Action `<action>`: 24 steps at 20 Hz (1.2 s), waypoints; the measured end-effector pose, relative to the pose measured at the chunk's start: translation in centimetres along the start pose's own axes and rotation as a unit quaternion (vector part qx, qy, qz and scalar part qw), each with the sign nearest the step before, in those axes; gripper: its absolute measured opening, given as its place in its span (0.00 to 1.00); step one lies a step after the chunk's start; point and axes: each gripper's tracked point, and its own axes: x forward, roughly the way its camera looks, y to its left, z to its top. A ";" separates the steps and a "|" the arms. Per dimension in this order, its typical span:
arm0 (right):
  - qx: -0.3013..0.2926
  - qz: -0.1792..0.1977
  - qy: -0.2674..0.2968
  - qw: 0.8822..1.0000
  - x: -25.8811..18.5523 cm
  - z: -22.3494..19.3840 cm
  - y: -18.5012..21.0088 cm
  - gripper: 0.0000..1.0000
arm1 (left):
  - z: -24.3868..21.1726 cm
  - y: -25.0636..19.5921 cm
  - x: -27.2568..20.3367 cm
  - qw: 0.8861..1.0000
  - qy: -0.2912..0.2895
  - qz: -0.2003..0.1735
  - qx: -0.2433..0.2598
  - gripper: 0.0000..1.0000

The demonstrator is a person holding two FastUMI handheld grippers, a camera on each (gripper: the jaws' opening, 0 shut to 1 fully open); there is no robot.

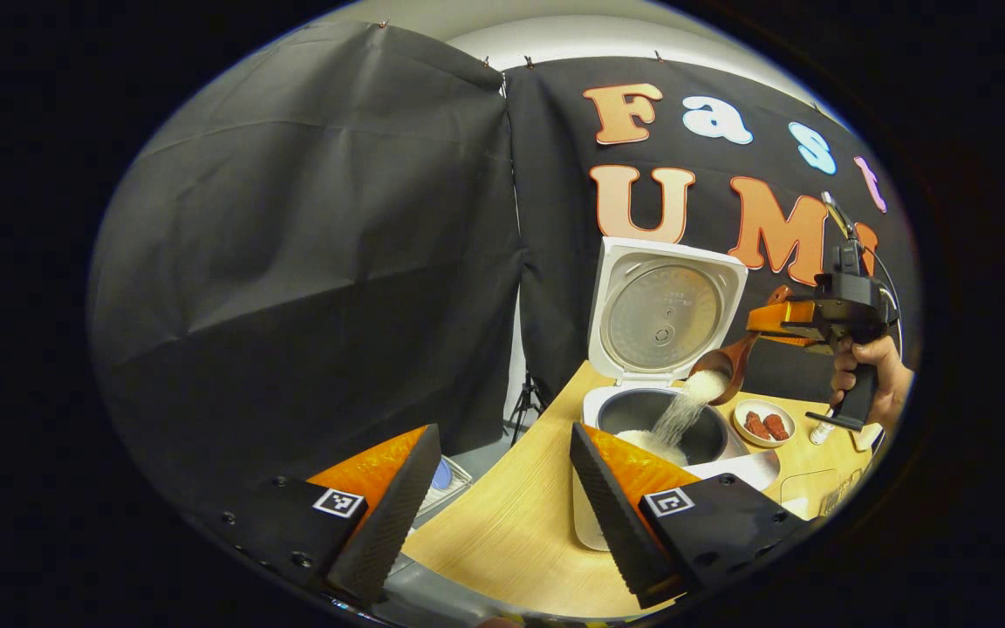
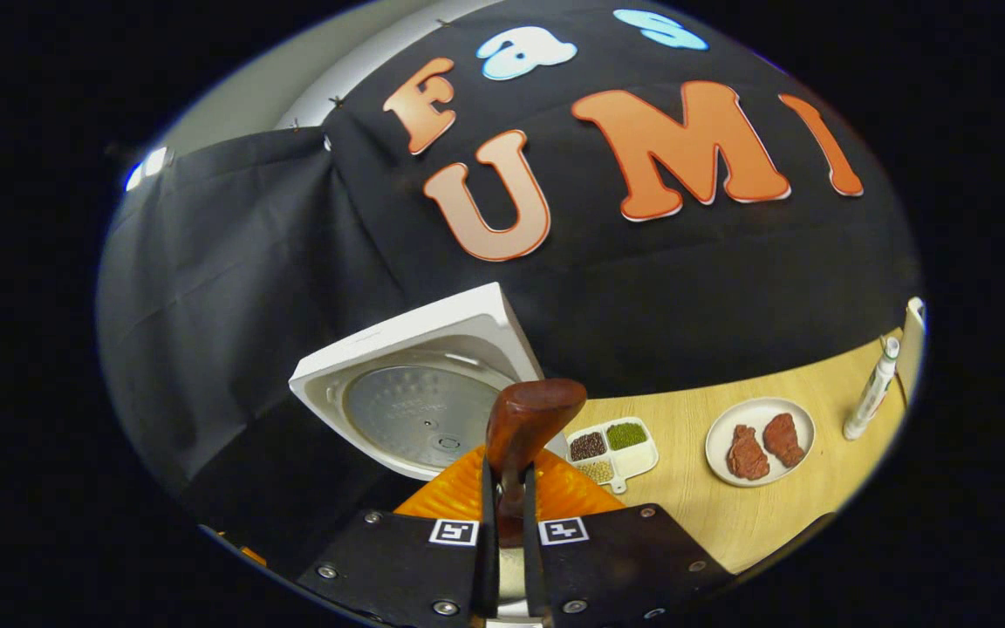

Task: Close the left gripper, press the button to open the rice cooker; take a wooden spoon from the chopstick holder with the right hand, scoop a spoonful of rice and pour it into the rice cooker, then put the wooden spoon back into the chopstick holder.

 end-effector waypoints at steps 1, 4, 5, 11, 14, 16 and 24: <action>-0.015 0.007 -0.002 1.000 -0.1 0.2 0.3 0.11 | 0.0 -0.1 0.2 1.000 0.000 -0.001 0.001 1.00; -0.058 0.021 -0.009 0.998 -0.4 0.6 1.7 0.11 | 0.0 -0.2 0.3 1.000 -0.001 -0.002 0.003 1.00; -0.074 0.023 -0.013 0.997 -0.4 0.7 2.0 0.11 | 0.0 -0.2 0.3 1.000 0.000 -0.003 0.003 1.00; -0.166 0.046 -0.036 0.984 -1.7 1.5 4.0 0.11 | 0.2 0.0 0.4 1.000 -0.003 0.000 0.005 1.00; -0.216 0.057 -0.053 0.973 -2.3 2.0 5.3 0.11 | 0.2 -0.2 0.3 1.000 -0.004 -0.001 0.006 1.00; -0.239 0.067 -0.063 0.967 -3.0 2.2 6.2 0.11 | 0.3 -0.3 0.3 1.000 -0.004 -0.002 0.008 1.00; -0.334 0.092 -0.100 0.933 -5.1 2.2 8.5 0.11 | 0.2 -1.0 -0.1 1.000 -0.005 -0.004 0.013 1.00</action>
